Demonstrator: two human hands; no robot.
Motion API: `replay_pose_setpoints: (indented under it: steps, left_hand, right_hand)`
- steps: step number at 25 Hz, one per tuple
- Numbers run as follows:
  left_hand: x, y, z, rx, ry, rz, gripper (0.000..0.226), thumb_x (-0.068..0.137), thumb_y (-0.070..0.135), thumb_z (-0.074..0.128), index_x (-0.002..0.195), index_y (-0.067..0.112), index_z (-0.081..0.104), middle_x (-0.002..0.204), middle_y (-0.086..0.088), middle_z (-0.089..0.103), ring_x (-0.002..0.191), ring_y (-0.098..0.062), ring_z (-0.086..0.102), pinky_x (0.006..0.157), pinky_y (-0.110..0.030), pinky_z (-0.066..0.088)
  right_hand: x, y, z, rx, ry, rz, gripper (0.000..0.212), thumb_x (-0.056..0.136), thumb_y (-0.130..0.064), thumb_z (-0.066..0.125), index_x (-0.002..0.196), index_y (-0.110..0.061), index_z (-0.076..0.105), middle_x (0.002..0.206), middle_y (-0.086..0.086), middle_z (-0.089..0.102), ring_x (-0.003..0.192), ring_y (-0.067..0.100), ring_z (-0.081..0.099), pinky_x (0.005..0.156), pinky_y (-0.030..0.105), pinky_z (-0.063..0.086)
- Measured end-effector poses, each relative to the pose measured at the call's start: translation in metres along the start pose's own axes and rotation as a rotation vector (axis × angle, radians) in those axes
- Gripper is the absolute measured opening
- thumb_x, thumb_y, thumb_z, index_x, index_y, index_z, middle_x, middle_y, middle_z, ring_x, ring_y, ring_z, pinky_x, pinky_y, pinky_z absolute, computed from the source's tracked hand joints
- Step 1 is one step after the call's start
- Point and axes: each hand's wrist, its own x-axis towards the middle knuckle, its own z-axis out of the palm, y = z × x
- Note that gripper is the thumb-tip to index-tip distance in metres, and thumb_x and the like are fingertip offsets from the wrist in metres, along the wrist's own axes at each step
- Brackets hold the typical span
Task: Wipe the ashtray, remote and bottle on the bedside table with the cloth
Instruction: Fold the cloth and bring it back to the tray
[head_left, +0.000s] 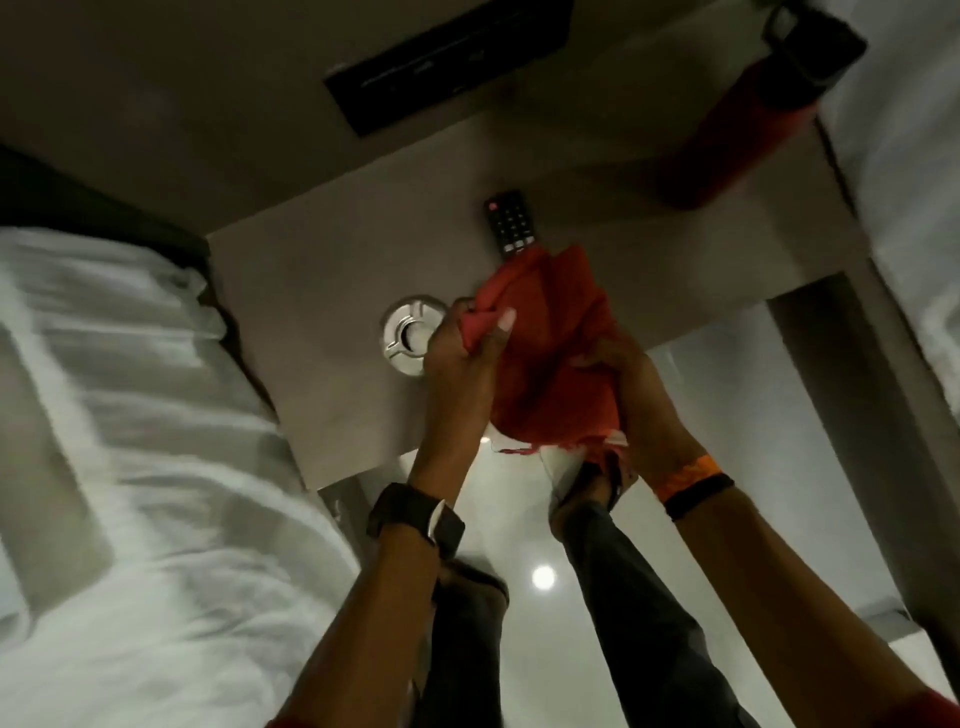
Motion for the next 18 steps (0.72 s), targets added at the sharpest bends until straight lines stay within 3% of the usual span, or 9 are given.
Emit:
replay_pose_setpoints:
  steps: [1,4,8,11,13,15,18]
  left_hand:
    - [-0.006,0.001,-0.027,-0.045,0.018,0.015,0.012,0.095,0.026,0.065,0.105,0.032,0.065,0.103,0.012,0.072,0.098,-0.003,0.069,0.088,-0.029,0.057]
    - [-0.032,0.006,-0.119,-0.183,0.022,0.028,0.025,0.091,0.018,0.070,0.115,0.012,0.066,0.109,-0.004,0.074,0.101,-0.018,0.072,0.085,-0.031,0.060]
    - [-0.076,0.013,-0.250,-0.408,-0.014,0.009,0.055,0.082,0.007,0.075,0.132,0.019,0.055,0.126,-0.009,0.067,0.114,-0.023,0.067,0.088,-0.035,0.059]
    - [-0.109,0.018,-0.336,-0.525,0.064,-0.019,0.074,0.084,0.008,0.073,0.144,0.031,0.037,0.132,-0.013,0.062,0.106,-0.023,0.070,0.087,-0.032,0.060]
    - [-0.132,0.015,-0.379,-0.506,0.164,0.004,0.065,0.090,0.020,0.070,0.142,0.040,0.036,0.142,-0.014,0.054,0.098,-0.021,0.072,0.086,-0.030,0.060]
    - [-0.144,0.010,-0.409,-0.498,0.246,0.082,0.046,0.096,0.029,0.061,0.137,0.043,0.044,0.143,-0.010,0.053,0.107,-0.021,0.068,0.086,-0.035,0.060]
    - [-0.140,0.000,-0.444,-0.384,0.321,0.204,0.035,0.099,0.027,0.047,0.134,0.033,0.053,0.141,0.000,0.056,0.117,-0.016,0.063,0.093,-0.035,0.057]
  right_hand:
    - [-0.004,0.006,0.018,-0.073,-0.003,-0.012,0.040,0.069,-0.018,0.062,0.109,-0.022,0.064,0.092,-0.002,0.076,0.085,0.024,0.073,0.059,0.030,0.061]
    - [-0.022,0.029,0.090,-0.173,-0.167,-0.048,0.048,0.079,-0.019,0.074,0.125,-0.022,0.060,0.118,0.004,0.072,0.109,0.028,0.069,0.084,0.038,0.062]
    - [-0.059,0.066,0.206,-0.160,-0.333,-0.065,0.050,0.081,-0.020,0.074,0.129,-0.019,0.060,0.123,0.006,0.072,0.112,0.026,0.069,0.087,0.039,0.061]
    - [-0.085,0.093,0.287,-0.047,-0.387,-0.042,0.047,0.088,-0.013,0.068,0.134,-0.012,0.056,0.129,0.011,0.068,0.116,0.030,0.067,0.091,0.044,0.059]
    - [-0.102,0.109,0.336,0.013,-0.406,-0.009,0.044,0.091,-0.010,0.063,0.135,-0.012,0.056,0.131,0.011,0.067,0.116,0.030,0.067,0.091,0.045,0.059]
    - [-0.112,0.118,0.373,0.049,-0.438,0.020,0.038,0.089,-0.012,0.063,0.127,-0.014,0.062,0.124,0.006,0.071,0.111,0.026,0.070,0.085,0.040,0.060]
    - [-0.115,0.126,0.420,-0.106,-0.424,-0.031,0.031,0.092,-0.012,0.059,0.120,-0.023,0.065,0.117,0.000,0.073,0.110,0.024,0.069,0.085,0.036,0.061]
